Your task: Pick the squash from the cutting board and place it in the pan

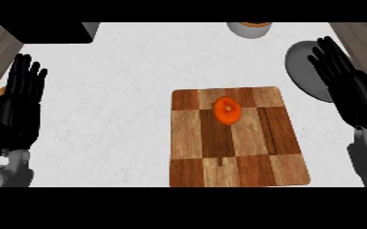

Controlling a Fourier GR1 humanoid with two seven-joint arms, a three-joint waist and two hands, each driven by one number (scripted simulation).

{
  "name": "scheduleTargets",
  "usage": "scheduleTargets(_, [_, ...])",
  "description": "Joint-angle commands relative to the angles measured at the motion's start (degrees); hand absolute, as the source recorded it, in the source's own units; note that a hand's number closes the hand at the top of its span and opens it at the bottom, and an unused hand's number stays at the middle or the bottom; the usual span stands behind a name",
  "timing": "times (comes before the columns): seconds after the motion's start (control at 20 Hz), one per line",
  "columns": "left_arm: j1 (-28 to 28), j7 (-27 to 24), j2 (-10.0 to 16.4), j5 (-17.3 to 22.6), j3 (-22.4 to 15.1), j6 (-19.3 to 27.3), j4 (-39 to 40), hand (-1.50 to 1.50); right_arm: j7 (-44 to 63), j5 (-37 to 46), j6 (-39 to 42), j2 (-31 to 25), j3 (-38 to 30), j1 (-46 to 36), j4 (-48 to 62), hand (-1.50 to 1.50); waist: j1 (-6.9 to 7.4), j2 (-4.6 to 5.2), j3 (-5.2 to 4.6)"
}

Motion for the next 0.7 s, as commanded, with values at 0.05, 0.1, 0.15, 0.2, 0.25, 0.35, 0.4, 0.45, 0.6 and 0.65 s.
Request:
scheduleTargets(0.05, [-0.61, 0.45, -2.55, 0.59, -4.64, -5.07, 1.45, 0.0, 3.26, 12.0, -7.41, 0.89, 6.75, -7.01, -1.11, 1.5, 1.28, 2.14, -0.08])
scheduleTargets(0.1, [-2.65, 2.88, -3.76, 0.82, -7.91, -5.92, 1.68, 0.0, 3.66, 15.43, -7.15, -1.32, 7.61, -10.76, 2.49, 1.5, 1.91, 2.7, -0.13])
scheduleTargets(0.15, [-2.0, 4.83, -2.4, 1.63, -9.43, -8.79, 1.14, 0.0, 3.25, 19.8, -8.83, -1.03, 10.02, -12.3, 4.02, 1.5, 3.23, 2.96, -0.17])
scheduleTargets(0.2, [-1.08, 5.86, -3.82, 1.94, -12.03, -9.79, 2.2, 0.0, 5.55, 22.69, -8.99, -2.64, 11.77, -14.7, 3.54, 1.5, 3.34, 3.09, -0.36])
scheduleTargets(0.25, [-2.55, 6.21, -4.93, 1.88, -13.95, -10.73, 2.15, 0.0, 7.37, 26.37, -9.48, -2.68, 14.89, -16.6, 4.32, 1.5, 3.63, 3.38, -0.51])
scheduleTargets(0.35, [-0.65, 6.97, -5.29, 3.1, -14.16, -11.16, 2.46, 0.0, 5.69, 38.72, -9.42, -14.8, 15.3, -13.92, 5.31, 1.5, 1.46, 3.32, -1.26])
scheduleTargets(0.4, [-0.48, 7.26, -6.51, 3.42, -16.03, -12.27, 2.59, 0.0, 7.64, 42.05, -13.13, -12.23, 16.97, -15.71, 5.38, -1.5, 2.23, 2.98, -0.74])
scheduleTargets(0.45, [-1.98, 8.33, -7.11, 3.44, -16.49, -12.36, 4.06, 0.0, 8.05, 45.32, -16.99, -8.51, 19.39, -15.85, 4.48, -1.5, 1.37, 2.74, -0.34])
scheduleTargets(0.6, [-0.67, 7.81, -7.68, 3.14, -17.31, -13.39, 4.77, 0.0, 5.88, 54.68, -27.04, -0.54, 23.56, -16.01, 7.75, -1.5, 2.09, 2.43, 0.01])
scheduleTargets(0.65, [-3.74, 9.05, -10.05, 2.66, -17.96, -11.87, 6.21, 0.0, 7.94, 57.69, -27.2, 1.48, 25.83, -18.59, 9.19, -1.5, 1.79, 2.48, 0.0])
